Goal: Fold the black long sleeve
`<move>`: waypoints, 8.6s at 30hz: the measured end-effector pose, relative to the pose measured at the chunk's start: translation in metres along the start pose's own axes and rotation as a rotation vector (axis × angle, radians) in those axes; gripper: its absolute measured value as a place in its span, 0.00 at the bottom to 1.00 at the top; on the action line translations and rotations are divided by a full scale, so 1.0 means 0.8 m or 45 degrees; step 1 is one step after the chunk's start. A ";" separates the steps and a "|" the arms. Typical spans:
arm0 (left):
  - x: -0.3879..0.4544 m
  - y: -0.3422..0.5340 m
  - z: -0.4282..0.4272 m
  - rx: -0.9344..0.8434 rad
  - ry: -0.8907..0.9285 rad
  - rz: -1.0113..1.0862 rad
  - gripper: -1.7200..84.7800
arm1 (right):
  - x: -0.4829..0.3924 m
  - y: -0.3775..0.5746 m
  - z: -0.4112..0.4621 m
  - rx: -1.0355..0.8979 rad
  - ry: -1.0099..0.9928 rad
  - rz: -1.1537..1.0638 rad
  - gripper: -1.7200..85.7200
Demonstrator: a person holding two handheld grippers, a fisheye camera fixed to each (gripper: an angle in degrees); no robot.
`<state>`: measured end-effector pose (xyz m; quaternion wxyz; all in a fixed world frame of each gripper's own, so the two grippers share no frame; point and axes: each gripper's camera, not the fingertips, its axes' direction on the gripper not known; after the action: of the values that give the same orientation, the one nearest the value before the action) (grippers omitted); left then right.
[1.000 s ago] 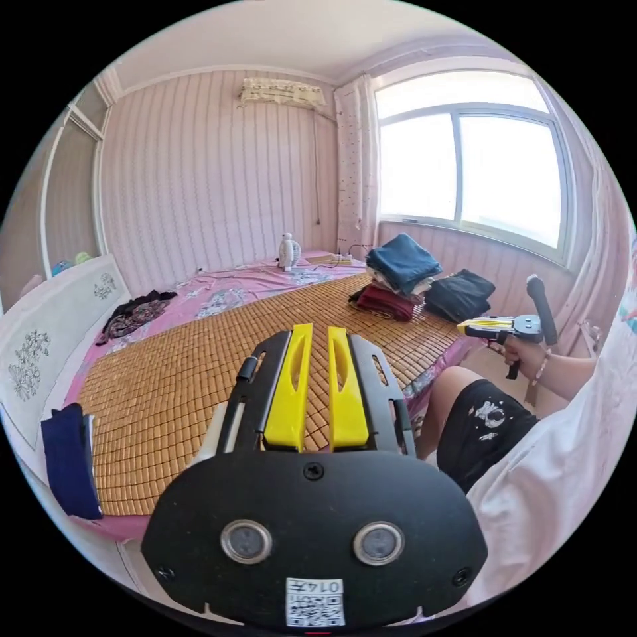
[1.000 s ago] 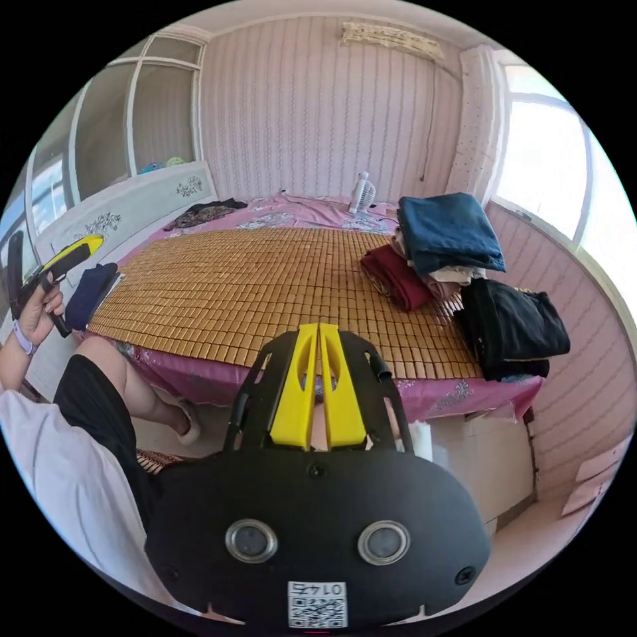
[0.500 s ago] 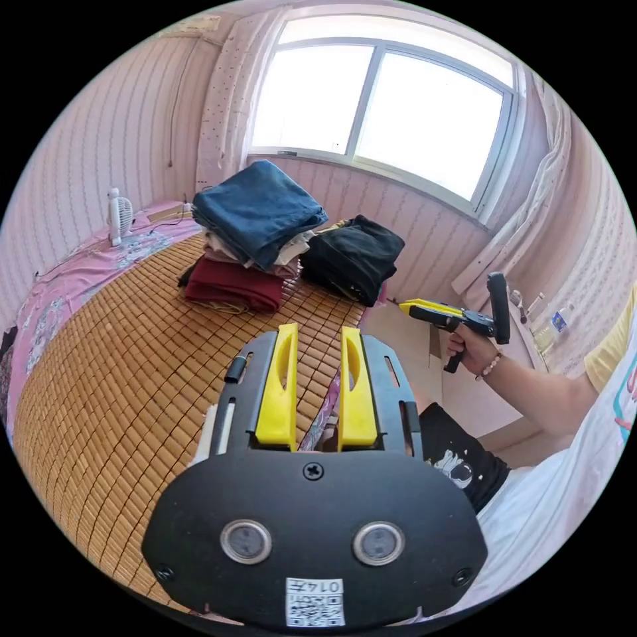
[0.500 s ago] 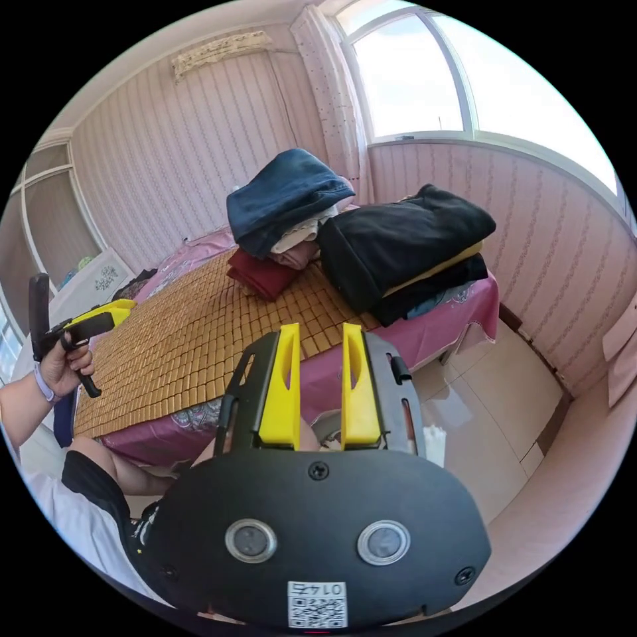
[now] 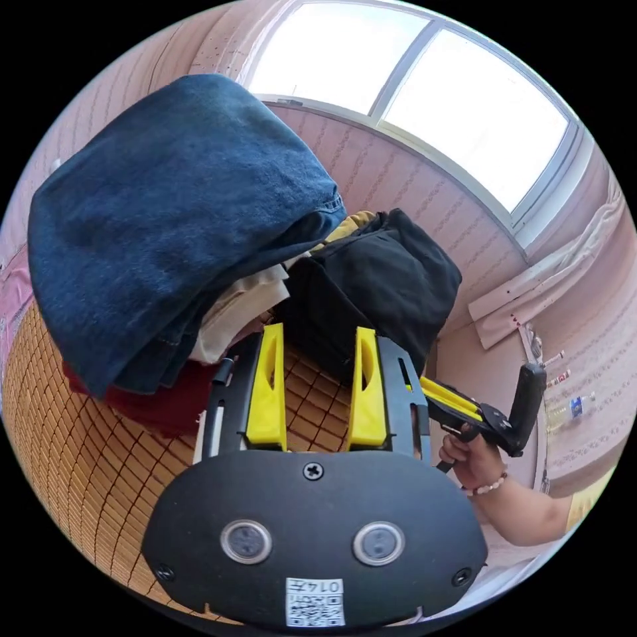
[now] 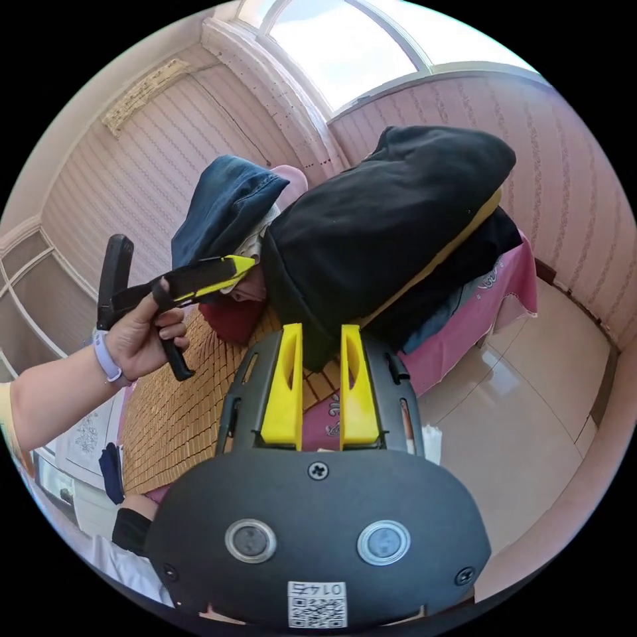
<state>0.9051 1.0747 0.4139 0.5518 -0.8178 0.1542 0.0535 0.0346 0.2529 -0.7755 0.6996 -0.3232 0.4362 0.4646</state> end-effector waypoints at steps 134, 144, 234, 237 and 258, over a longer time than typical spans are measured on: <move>-0.443 0.811 -0.518 0.261 -0.442 -0.649 0.13 | -0.338 0.083 0.239 -0.545 -0.245 -0.052 0.04; -0.446 0.845 -0.348 -0.256 -0.452 -0.698 0.11 | -0.343 0.082 0.237 -0.629 -0.228 -0.161 0.04; -0.511 1.048 -0.630 0.042 -0.253 -1.119 0.01 | -0.370 0.022 0.289 -1.177 -0.134 -0.570 0.04; -0.478 1.046 -0.684 0.212 -0.249 -1.017 0.01 | -0.338 -0.010 0.251 -1.112 -0.496 -0.373 0.03; -0.060 1.011 -1.323 1.504 -0.710 0.186 0.01 | -0.513 -0.332 -0.392 0.548 -1.523 -0.883 0.02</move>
<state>0.5205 -0.1666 0.1172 0.9223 -0.3201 0.0638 0.2070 0.1081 -0.2627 -0.5181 0.9738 0.0115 -0.0670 0.2171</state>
